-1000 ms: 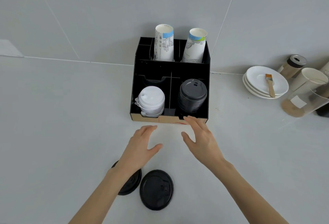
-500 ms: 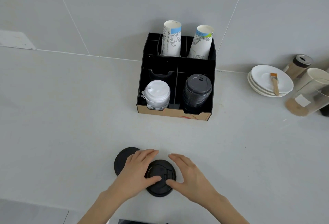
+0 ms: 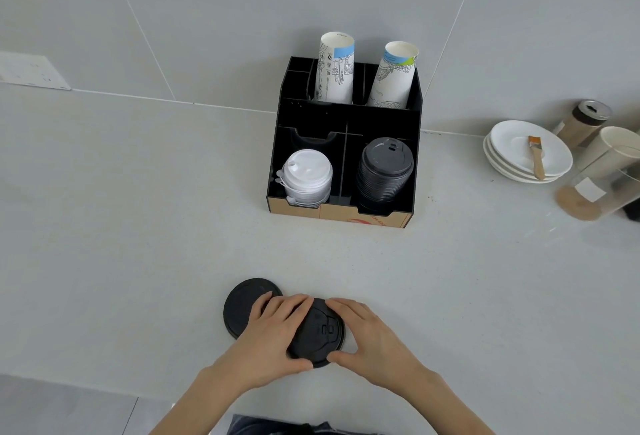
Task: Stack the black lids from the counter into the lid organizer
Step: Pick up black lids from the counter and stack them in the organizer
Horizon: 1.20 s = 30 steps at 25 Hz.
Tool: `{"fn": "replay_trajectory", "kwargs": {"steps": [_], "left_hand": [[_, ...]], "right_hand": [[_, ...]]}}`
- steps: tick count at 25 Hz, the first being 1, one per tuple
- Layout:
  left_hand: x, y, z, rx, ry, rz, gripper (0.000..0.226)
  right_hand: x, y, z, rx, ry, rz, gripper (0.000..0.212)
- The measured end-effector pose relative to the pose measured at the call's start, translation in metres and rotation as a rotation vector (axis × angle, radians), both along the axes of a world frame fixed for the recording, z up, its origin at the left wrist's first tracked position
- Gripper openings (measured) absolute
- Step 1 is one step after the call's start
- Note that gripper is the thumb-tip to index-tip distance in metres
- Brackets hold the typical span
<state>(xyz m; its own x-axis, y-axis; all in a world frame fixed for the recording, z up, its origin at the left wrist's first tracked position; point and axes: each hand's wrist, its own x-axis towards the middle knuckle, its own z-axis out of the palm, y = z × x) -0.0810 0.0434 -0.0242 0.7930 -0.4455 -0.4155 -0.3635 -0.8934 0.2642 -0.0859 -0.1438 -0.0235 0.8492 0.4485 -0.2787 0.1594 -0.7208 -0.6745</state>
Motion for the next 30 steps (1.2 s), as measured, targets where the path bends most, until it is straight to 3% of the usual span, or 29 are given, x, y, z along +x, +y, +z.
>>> {"fn": "replay_trajectory", "kwargs": {"steps": [3, 6, 10, 16, 20, 30], "left_hand": [[0.002, -0.001, 0.001, -0.045, -0.042, 0.020, 0.078], [0.008, -0.004, 0.004, -0.165, -0.102, 0.085, 0.092], [0.021, -0.010, 0.014, -0.250, -0.024, 0.197, 0.101], [0.039, -0.029, 0.028, -0.357, -0.148, 0.326, 0.078], [0.045, -0.040, 0.036, -0.398, -0.219, 0.398, 0.074], [0.062, -0.044, 0.049, -0.503, -0.212, 0.329, 0.067]], "right_hand": [[0.001, -0.002, 0.002, 0.033, 0.009, -0.028, 0.066], [0.005, -0.004, 0.004, 0.070, -0.028, -0.087, 0.060], [0.015, -0.010, 0.013, 0.123, -0.112, -0.206, 0.049], [0.026, -0.014, 0.031, 0.165, -0.221, -0.311, 0.045], [0.028, -0.012, 0.035, 0.170, -0.241, -0.347, 0.046], [0.049, -0.023, 0.051, 0.189, -0.315, -0.397, 0.047]]}}
